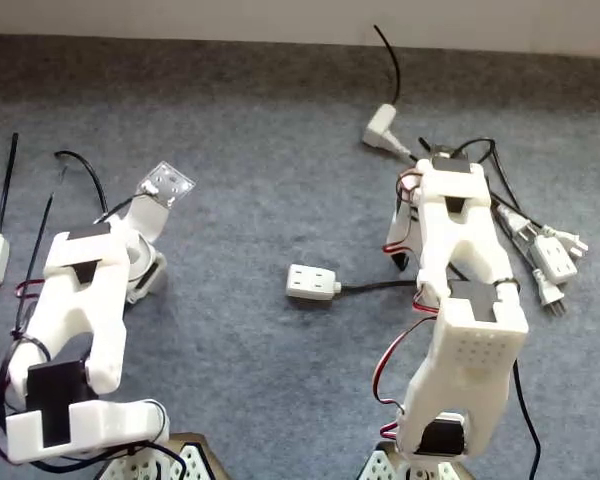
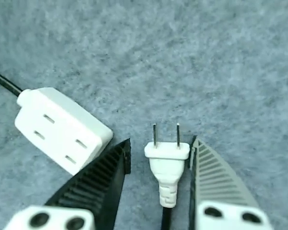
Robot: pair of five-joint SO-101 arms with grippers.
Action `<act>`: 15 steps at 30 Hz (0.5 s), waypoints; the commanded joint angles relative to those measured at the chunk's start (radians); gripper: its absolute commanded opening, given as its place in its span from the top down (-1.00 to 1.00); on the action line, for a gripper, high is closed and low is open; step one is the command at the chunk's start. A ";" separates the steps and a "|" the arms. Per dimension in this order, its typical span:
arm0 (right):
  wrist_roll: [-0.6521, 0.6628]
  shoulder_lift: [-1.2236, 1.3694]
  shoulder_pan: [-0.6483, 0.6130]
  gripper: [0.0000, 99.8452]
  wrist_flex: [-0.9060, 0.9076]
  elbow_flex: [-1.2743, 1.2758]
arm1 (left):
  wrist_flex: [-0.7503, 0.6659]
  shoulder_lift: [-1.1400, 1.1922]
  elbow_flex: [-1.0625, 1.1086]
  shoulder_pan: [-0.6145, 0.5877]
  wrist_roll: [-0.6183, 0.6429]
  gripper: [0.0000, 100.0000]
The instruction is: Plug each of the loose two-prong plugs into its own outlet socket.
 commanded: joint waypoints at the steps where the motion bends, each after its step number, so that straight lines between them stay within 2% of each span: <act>1: -0.012 0.010 -0.021 0.75 -0.048 -0.001 | -0.023 -0.016 -0.008 -0.035 -0.025 0.60; 15: -0.012 0.010 -0.021 0.75 -0.050 -0.001 | -0.020 -0.007 -0.102 -0.142 -0.054 0.60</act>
